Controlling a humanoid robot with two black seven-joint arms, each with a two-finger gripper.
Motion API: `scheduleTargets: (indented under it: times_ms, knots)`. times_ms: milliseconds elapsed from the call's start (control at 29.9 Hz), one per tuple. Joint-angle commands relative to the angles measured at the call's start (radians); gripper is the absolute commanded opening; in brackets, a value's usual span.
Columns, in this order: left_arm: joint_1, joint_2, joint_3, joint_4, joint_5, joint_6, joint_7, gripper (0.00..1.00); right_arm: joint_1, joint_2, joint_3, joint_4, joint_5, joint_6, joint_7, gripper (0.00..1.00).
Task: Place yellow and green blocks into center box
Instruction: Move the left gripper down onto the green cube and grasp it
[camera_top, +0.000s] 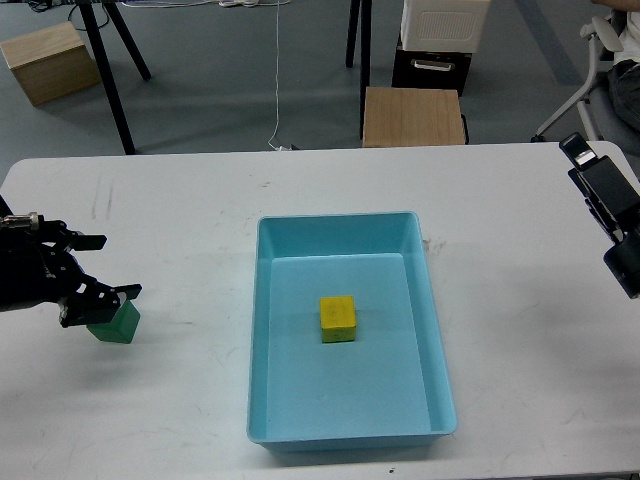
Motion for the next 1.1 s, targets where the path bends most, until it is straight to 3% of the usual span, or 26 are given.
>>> scheduleTargets:
  times_ms: [0, 401, 635, 1069]
  knots:
    - [0.004, -0.031, 0.006, 0.061, 0.000, -0.001, 0.000, 1.00, -0.042, -0.001, 0.015, -0.002, 0.055, -0.005, 0.002, 0.96]
    - [-0.003, -0.042, 0.126, 0.110, 0.000, -0.010, 0.000, 1.00, -0.052, 0.001, 0.013, -0.002, 0.072, -0.025, 0.003, 0.96]
    - [-0.005, -0.089, 0.132, 0.196, 0.000, -0.008, 0.000, 1.00, -0.052, 0.001, 0.013, -0.001, 0.072, -0.025, 0.003, 0.96]
    - [-0.005, -0.097, 0.177, 0.217, 0.000, -0.010, 0.000, 1.00, -0.052, 0.002, 0.013, -0.001, 0.072, -0.028, 0.003, 0.96]
